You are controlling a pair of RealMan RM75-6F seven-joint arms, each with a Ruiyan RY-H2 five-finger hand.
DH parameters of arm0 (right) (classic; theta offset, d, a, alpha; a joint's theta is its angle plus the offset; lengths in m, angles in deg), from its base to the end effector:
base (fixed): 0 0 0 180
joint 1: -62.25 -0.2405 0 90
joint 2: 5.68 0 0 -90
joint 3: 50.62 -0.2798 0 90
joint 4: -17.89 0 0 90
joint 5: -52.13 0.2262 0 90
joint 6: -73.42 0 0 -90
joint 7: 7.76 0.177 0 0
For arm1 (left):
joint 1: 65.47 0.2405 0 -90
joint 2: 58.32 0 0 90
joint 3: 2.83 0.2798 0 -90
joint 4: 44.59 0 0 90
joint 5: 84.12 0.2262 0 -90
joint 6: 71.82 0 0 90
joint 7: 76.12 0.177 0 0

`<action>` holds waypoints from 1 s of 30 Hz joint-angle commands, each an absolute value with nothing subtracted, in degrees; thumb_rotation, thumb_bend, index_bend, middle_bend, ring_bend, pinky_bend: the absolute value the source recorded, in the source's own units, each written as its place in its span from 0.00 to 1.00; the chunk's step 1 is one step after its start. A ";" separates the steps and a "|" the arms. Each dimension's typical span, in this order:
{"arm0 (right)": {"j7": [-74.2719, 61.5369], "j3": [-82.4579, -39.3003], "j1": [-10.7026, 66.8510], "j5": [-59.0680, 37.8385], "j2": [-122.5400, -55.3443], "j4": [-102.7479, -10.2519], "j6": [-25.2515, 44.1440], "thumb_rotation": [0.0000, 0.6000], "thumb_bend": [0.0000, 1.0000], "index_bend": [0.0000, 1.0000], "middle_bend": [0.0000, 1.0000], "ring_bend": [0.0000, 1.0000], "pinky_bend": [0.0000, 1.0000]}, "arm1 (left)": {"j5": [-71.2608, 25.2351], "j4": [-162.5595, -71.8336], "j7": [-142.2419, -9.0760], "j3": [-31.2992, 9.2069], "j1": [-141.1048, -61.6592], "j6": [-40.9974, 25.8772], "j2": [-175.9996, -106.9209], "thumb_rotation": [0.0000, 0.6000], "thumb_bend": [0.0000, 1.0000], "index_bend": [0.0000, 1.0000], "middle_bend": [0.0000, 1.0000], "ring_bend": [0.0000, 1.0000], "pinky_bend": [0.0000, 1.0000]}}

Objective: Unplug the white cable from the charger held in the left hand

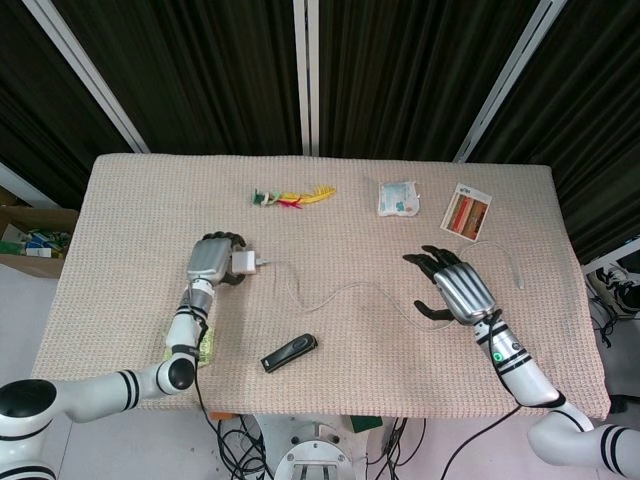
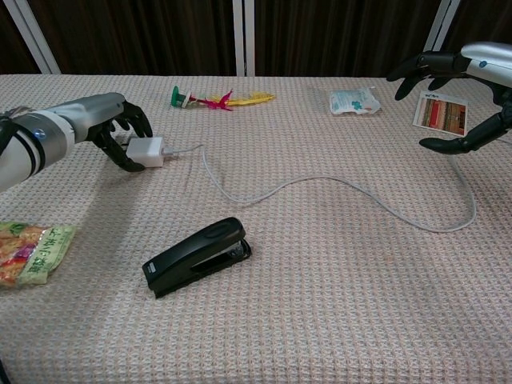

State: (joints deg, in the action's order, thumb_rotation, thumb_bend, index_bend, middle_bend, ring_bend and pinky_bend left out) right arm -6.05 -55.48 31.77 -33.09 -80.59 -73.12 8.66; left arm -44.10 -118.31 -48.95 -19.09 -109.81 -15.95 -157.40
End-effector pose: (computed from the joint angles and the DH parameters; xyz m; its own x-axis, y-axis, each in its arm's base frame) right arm -0.2103 -0.3379 0.0381 0.3169 -0.2129 0.9242 -0.8858 -0.4148 0.2082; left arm -0.1924 0.4245 -0.0754 0.2920 0.3284 0.8983 0.9521 -0.0107 -0.3056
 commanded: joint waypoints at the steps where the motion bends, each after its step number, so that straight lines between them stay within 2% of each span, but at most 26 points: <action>1: -6.03 -55.47 31.80 -33.10 -80.60 -73.14 8.66 1.00 0.30 0.22 0.27 0.10 0.22 | -44.50 -118.04 -48.78 -19.04 -109.79 -15.74 -157.48 1.00 0.18 0.34 0.29 0.20 0.21; 11: -5.44 -55.42 31.88 -33.23 -80.60 -73.12 8.79 1.00 0.30 0.22 0.27 0.10 0.22 | -44.43 -117.64 -50.28 -19.02 -109.66 -16.59 -157.42 1.00 0.24 0.40 0.35 0.23 0.21; 19: -5.62 -55.64 31.67 -32.51 -80.61 -74.04 9.60 1.00 0.30 0.23 0.27 0.10 0.22 | -38.62 -114.70 -57.52 -19.58 -108.95 -16.20 -159.13 1.00 0.42 0.62 0.56 0.44 0.34; 21: -4.47 -56.04 31.15 -31.73 -80.20 -75.68 10.83 1.00 0.30 0.24 0.27 0.11 0.22 | -36.55 -115.36 -59.13 -19.43 -108.60 -15.93 -158.65 1.00 0.45 0.64 0.58 0.45 0.36; 26: -5.21 -59.33 28.48 -25.98 -78.85 -81.48 15.22 1.00 0.31 0.28 0.29 0.14 0.26 | -32.28 -119.57 -59.81 -19.08 -108.27 -14.12 -156.51 1.00 0.46 0.66 0.60 0.46 0.36; 30: -13.60 -63.77 24.34 -16.51 -80.00 -85.41 18.11 1.00 0.31 0.33 0.30 0.16 0.29 | -30.94 -124.50 -57.36 -19.59 -109.16 -13.14 -154.50 1.00 0.46 0.66 0.60 0.46 0.36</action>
